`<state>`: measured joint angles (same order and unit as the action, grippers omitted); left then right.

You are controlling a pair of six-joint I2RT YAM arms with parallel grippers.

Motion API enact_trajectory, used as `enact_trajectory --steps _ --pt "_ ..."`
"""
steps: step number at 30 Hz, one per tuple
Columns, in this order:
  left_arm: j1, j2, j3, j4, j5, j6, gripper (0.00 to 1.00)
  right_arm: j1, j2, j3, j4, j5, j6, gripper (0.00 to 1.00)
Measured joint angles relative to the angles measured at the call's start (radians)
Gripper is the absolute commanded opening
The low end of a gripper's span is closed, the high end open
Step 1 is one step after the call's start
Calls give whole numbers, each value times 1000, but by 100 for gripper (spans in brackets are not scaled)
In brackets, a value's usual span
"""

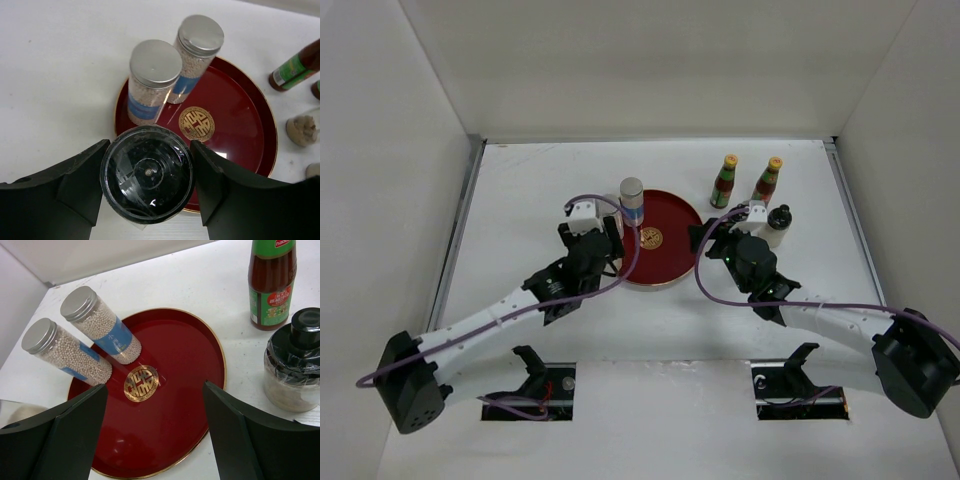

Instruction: Organize the condiment bottles

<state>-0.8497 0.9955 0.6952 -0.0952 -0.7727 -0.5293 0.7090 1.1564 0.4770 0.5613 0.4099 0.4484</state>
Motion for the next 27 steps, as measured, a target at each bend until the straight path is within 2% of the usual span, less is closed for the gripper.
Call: enact_trajectory --steps 7,16,19,22,25,27 --pt "-8 217 38 124 23 66 45 0 2 0 1 0 0 83" --pt "49 390 46 265 54 104 49 0 3 0 1 0 0 83" --pt "52 410 45 299 58 106 58 0 3 0 1 0 0 83" --pt "52 411 35 321 66 98 71 0 2 0 1 0 0 82" --pt "51 409 21 352 72 83 83 0 -4 0 0 0 -3 78" --pt "47 399 11 357 76 76 87 0 -13 0 0 -3 -10 70"
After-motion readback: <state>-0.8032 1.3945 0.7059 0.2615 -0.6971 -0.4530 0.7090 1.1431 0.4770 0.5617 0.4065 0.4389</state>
